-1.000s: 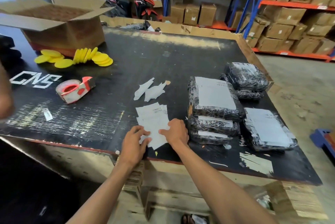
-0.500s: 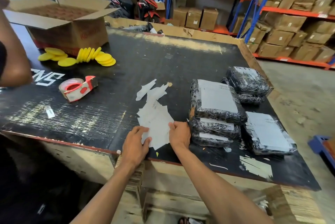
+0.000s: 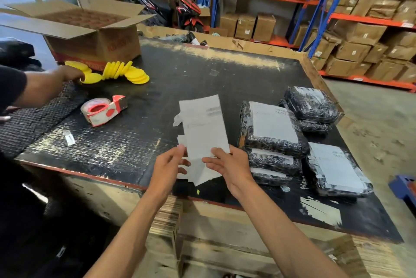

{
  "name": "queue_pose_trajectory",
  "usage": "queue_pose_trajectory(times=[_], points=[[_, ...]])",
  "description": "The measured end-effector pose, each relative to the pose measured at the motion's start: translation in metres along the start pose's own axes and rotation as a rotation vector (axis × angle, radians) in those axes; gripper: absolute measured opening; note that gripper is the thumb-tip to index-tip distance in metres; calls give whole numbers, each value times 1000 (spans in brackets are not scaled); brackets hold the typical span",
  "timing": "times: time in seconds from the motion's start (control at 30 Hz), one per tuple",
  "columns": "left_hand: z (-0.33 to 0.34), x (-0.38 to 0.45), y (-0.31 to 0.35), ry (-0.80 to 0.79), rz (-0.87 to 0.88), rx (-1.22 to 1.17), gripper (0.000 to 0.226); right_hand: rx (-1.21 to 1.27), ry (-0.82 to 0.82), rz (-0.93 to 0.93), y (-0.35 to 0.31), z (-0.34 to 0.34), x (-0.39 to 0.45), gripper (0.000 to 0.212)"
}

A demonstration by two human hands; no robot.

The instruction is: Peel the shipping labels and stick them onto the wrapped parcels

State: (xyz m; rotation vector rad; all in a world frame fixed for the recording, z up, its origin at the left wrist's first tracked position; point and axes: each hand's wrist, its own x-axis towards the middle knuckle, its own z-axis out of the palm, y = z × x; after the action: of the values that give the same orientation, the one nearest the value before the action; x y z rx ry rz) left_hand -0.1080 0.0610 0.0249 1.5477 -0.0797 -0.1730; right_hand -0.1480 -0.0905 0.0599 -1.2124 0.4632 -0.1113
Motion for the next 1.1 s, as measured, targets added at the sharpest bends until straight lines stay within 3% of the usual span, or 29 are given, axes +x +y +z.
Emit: queue_pose_trajectory(times=[0.2, 0.5, 0.87, 1.1], points=[[-6, -22, 24, -69, -15, -230, 31, 8, -10, -47, -17, 2, -19, 14], [-6, -34, 47, -59, 35, -228, 21, -62, -48, -154, -33, 1, -31, 11], [-1, -33, 52, -79, -7, -217, 26, -120, -27, -184, -36, -6, -29, 8], [0, -30, 52, -84, -10, -205, 18, -126, -29, -189, -37, -9, -27, 9]])
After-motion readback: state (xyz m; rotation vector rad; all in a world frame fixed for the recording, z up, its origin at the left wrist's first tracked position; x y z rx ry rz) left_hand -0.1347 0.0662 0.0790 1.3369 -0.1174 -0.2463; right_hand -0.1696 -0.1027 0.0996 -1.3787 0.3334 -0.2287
